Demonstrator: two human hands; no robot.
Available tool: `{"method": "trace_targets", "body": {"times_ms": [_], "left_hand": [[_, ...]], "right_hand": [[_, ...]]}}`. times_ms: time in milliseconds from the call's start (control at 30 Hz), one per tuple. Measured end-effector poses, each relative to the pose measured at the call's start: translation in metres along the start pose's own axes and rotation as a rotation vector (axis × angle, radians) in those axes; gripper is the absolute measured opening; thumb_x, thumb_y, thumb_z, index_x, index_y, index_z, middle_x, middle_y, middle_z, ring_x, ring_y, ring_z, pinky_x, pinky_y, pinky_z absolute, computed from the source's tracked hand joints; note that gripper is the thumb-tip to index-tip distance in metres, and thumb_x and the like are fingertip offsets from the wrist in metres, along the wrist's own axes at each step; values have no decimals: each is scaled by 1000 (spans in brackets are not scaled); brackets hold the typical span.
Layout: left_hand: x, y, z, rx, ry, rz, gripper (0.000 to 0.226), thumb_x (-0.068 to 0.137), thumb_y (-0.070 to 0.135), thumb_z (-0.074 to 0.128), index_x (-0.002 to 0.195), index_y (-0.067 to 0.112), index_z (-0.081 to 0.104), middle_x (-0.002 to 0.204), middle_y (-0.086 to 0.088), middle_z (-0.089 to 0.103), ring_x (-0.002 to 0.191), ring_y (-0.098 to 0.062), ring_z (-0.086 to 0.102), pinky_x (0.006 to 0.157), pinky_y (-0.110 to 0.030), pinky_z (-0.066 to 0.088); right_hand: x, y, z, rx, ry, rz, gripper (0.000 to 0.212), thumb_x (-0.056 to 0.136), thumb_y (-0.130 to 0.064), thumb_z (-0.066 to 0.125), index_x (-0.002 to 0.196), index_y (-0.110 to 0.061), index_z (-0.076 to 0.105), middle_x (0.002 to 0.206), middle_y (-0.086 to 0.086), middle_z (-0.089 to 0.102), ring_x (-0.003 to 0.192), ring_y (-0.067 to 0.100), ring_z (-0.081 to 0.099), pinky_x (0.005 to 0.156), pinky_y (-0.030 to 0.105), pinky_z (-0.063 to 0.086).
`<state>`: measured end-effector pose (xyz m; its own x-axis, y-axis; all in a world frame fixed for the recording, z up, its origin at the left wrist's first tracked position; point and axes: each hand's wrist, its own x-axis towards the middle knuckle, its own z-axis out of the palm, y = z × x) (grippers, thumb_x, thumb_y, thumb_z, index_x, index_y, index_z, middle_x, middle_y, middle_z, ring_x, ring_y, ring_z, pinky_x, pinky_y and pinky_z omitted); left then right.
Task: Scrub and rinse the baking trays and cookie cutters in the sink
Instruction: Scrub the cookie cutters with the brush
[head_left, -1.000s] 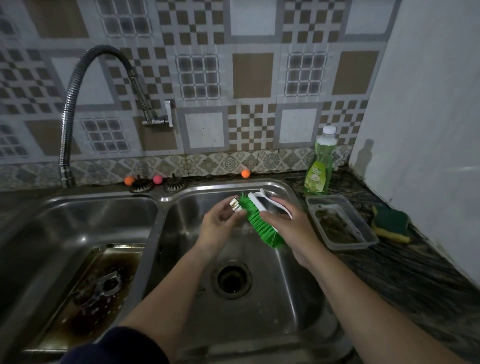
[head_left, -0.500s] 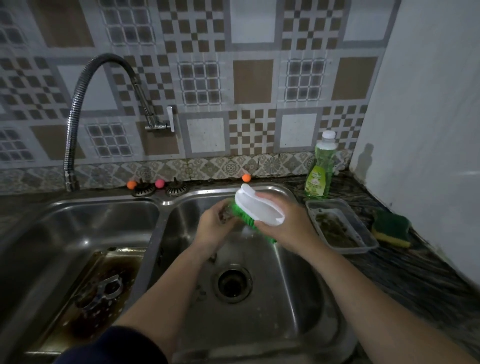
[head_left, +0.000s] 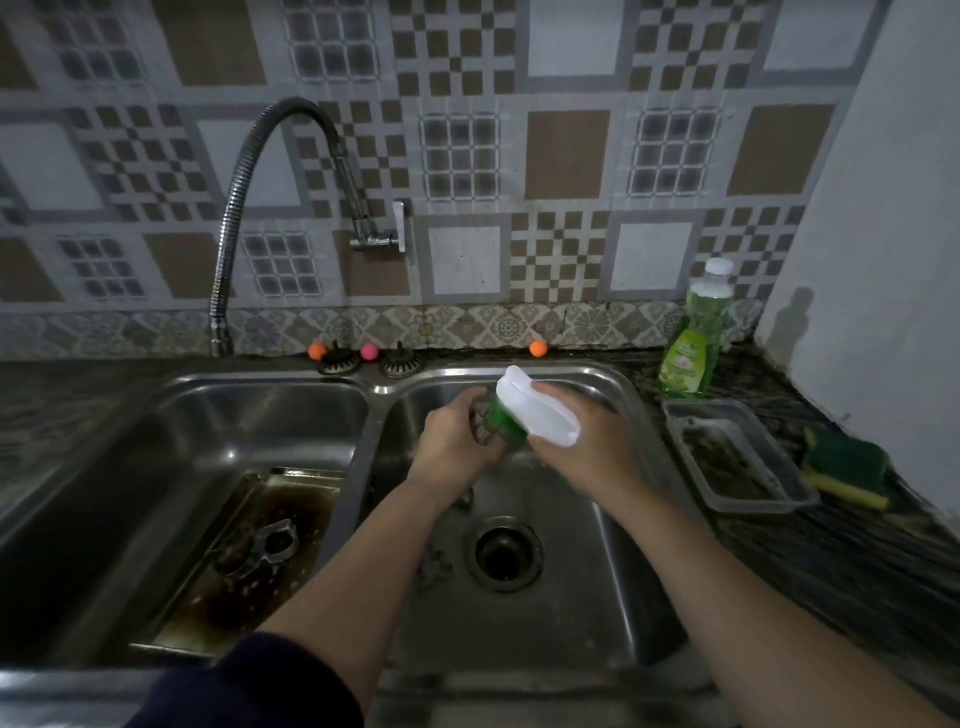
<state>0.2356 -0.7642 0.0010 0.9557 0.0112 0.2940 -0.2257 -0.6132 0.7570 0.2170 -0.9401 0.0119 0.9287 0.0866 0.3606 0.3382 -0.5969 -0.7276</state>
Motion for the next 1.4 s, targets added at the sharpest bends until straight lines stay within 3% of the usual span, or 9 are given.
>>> {"method": "trace_targets", "body": {"times_ms": [167,300,400,567,767,1000,1100,1233,1400], "left_hand": [[-1,-22,-34,56,43,34,60,71,14,77,127,21,58,107,8,68,94,-8,65,85,-21,49],[-9,-48,-52,37,92,35,62,69,17,79,127,17,58,110,2,70,98,-12,66,91,-32,52],[-9,-71,-80,5,103,6,63,67,15,81,126,19,58,107,1,70,98,-13,67,89,-33,53],[-18,-109,-111,79,68,25,60,71,5,78,127,10,58,111,0,63,97,-15,61,82,-10,40],[-33,-181,-149,138,-57,-195,54,78,12,76,128,20,55,116,6,58,106,-10,56,97,-24,45],[-48,-254,-156,195,-288,-413,49,77,13,76,114,26,46,112,0,62,104,-18,59,92,-37,49],[-50,-262,-152,229,-349,-455,58,76,17,77,123,27,44,120,0,59,109,-18,56,94,-36,47],[-45,-258,-151,211,-305,-426,69,77,21,77,136,26,40,135,2,51,124,-19,49,101,-33,42],[-22,-216,-148,216,-185,-296,52,87,30,67,133,23,44,127,0,59,117,-19,55,100,-35,45]], "right_hand": [[-5,-20,28,-35,-59,-59,62,74,-18,76,131,-33,56,126,-11,58,112,2,51,85,-1,31],[1,-42,55,-64,-27,-31,61,76,-19,74,133,-33,54,129,-6,56,117,13,52,96,22,42],[-5,-62,75,-107,-119,-92,62,77,-18,74,134,-32,53,131,-7,55,118,13,51,96,23,41],[4,-75,109,-116,-47,35,63,77,-17,72,135,-32,53,131,-3,55,119,20,52,96,29,42],[-16,-73,140,-38,-13,143,61,77,-15,74,131,-32,54,128,-6,56,109,9,50,81,22,37],[-42,-59,146,-24,0,263,61,79,-9,74,133,-29,54,124,-11,55,109,7,48,82,21,36],[-45,-57,144,-56,25,258,60,78,-11,75,132,-30,55,123,-13,56,110,8,50,74,18,37],[-44,-53,140,-85,38,265,61,77,-15,76,132,-31,55,127,-9,57,108,8,49,78,22,37],[-40,-50,132,-83,33,284,61,77,-18,75,133,-32,54,129,-6,57,111,10,49,80,23,37]]}}
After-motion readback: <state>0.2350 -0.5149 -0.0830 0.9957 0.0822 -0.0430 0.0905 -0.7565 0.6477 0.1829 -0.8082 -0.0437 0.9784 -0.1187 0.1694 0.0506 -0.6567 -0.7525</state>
